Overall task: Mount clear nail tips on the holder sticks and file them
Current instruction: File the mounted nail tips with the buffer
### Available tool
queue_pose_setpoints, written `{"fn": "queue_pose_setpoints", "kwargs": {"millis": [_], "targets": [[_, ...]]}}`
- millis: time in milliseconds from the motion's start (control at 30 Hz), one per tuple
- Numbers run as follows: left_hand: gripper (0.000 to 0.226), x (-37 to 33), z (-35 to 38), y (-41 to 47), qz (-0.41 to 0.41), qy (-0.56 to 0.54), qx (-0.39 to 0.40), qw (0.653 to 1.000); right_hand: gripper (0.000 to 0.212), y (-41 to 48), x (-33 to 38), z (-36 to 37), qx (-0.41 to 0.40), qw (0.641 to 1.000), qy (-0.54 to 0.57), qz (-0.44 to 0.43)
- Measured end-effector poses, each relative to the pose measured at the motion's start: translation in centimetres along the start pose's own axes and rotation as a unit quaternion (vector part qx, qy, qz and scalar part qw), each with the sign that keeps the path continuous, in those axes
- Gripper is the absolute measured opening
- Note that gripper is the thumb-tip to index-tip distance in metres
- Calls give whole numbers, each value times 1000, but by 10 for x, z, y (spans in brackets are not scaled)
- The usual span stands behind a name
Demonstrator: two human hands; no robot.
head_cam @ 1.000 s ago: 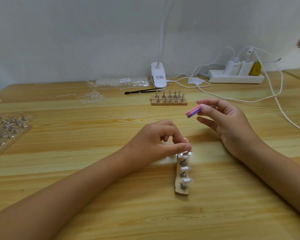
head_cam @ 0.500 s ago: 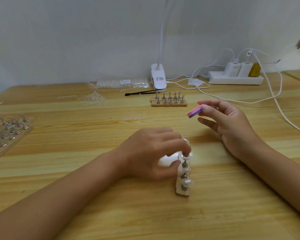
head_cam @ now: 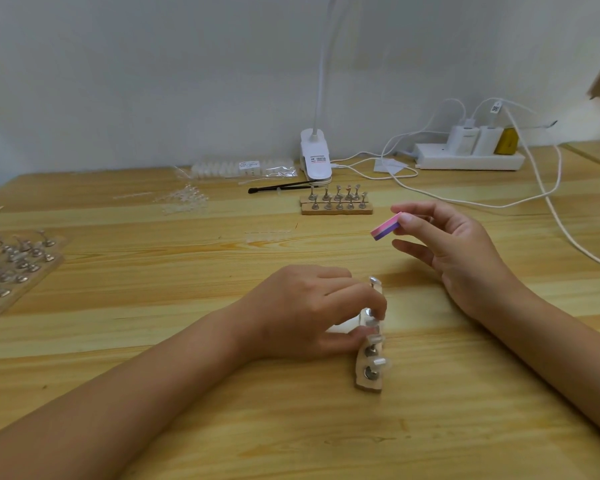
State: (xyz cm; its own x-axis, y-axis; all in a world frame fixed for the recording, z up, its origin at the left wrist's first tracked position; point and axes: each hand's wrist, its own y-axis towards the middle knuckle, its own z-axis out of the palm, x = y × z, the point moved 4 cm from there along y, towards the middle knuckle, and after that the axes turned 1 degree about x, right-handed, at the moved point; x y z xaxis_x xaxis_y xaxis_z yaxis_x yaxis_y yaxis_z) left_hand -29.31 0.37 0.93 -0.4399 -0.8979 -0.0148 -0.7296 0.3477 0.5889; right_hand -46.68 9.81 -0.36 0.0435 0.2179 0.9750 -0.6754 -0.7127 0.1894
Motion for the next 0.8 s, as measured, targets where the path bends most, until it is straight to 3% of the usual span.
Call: {"fn": "queue_pose_setpoints", "kwargs": {"millis": [100, 200, 333, 400, 500, 800], "targets": [[5, -1, 0, -1, 6, 4, -5, 1000, 23, 0, 1, 1, -1, 1000, 0, 1], [6, -1, -4, -1, 14, -13, -75, 997, 16, 0, 1, 0, -5, 1000, -2, 2], [13, 11, -12, 3, -89, -104, -192, 972, 18, -2, 3, 1, -4, 1000, 2, 6], [16, 22, -8, 2, -194, -203, -194, 940, 22, -3, 4, 2, 4, 1000, 9, 12], [26, 35, 0, -4, -332, -355, -186, 854, 24, -5, 5, 6, 22, 999, 29, 25], [18, 51, 14, -8, -432, -541, -162, 703, 26, -10, 7, 16, 79, 994, 61, 53]]}}
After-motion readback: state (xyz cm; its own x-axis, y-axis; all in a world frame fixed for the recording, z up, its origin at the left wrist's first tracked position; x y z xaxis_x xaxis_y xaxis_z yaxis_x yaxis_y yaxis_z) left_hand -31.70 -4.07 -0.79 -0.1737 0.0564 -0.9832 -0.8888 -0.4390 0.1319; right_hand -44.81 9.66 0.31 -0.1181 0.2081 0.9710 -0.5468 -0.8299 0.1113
